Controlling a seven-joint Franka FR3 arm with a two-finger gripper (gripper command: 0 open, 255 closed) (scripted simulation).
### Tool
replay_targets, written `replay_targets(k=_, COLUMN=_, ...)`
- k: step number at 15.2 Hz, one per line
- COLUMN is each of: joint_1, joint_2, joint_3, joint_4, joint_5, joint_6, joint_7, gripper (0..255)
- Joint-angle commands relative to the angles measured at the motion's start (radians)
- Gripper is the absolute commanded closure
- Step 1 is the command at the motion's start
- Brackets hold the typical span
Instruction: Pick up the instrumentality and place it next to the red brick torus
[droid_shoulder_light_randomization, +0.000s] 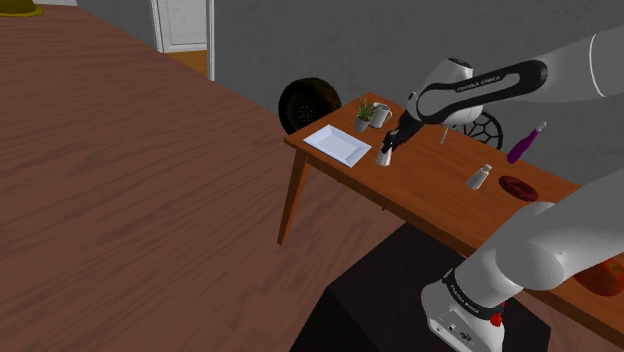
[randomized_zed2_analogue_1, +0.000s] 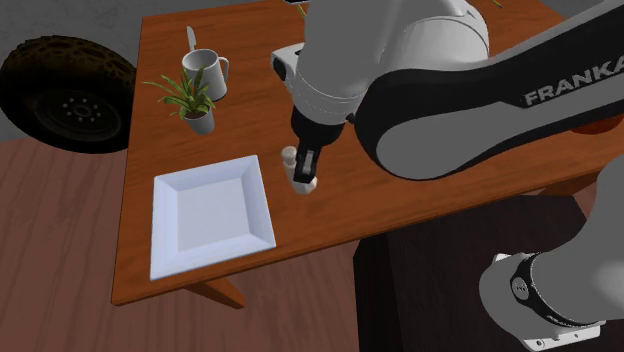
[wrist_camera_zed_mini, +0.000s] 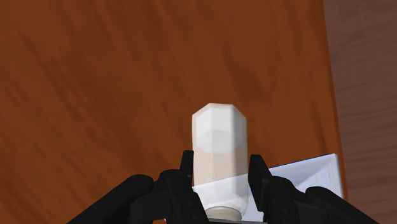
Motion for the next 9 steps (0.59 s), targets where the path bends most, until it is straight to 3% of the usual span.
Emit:
replay_targets(k=1, joint_1=-0.004, joint_2=-0.02, joint_3=0.004, joint_4=0.016, joint_5=-0.007, joint_6=-0.036, joint_7=0.003, gripper=255)
replay_targets(k=9, joint_1=-0.011, joint_2=-0.086, joint_3=0.023, joint_4=0.074, joint_5=-0.022, joint_6=-0.159, joint_7=0.019, gripper=255)
